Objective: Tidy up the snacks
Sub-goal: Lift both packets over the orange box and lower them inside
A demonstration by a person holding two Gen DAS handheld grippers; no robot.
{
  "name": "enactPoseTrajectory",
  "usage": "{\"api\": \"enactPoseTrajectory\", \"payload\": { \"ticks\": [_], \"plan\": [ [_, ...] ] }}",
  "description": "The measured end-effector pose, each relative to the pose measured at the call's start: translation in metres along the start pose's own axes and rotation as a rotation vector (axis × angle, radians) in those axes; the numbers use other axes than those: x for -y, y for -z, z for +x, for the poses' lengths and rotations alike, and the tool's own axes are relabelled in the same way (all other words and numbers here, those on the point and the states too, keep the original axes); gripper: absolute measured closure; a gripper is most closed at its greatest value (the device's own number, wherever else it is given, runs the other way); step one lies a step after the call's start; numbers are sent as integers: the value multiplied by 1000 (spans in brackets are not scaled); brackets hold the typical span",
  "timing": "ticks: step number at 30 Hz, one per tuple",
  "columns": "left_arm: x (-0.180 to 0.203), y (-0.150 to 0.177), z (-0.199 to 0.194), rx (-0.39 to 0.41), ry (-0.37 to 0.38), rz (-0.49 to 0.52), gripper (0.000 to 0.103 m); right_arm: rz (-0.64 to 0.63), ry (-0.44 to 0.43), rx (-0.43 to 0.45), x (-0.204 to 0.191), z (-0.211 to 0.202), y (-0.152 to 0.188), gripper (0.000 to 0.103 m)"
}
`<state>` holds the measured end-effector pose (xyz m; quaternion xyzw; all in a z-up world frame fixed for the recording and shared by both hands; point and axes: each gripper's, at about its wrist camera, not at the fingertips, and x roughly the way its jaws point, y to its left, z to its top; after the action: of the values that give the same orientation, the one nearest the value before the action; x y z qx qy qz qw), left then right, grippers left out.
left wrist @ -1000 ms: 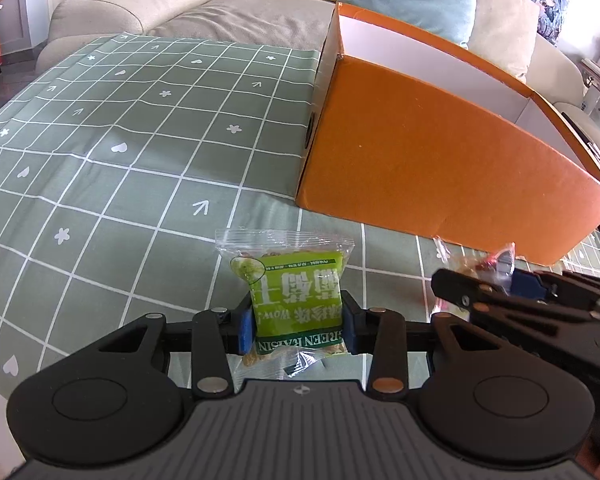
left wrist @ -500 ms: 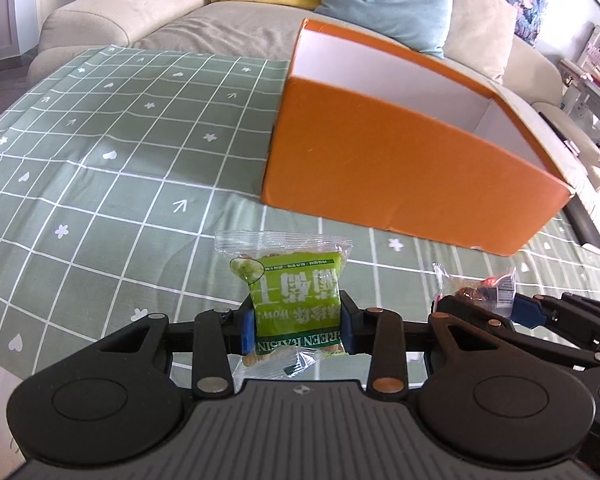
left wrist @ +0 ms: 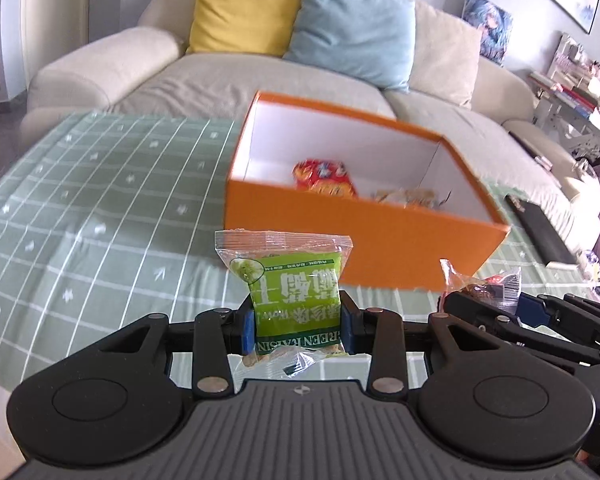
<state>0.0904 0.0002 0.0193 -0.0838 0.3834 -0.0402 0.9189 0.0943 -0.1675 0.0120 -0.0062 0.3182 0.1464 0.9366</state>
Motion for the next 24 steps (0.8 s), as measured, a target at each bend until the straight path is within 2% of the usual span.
{"api": "enactPoseTrajectory", "payload": {
  "ticks": [7,15,20,24],
  "plan": [
    [14,-33,-2,46,20,24,60,-10,29,72,16,-12,-30,71],
    [31,-75,9,77,35,61,60,-56,51,130,28,-3,-75,71],
    [38,-96,32,59,49,76,60,-93,64,113,35,20,-96,71],
    [35,-107,56,6,67,54,60,-92,70,64,45,47,-106,71]
  ]
}}
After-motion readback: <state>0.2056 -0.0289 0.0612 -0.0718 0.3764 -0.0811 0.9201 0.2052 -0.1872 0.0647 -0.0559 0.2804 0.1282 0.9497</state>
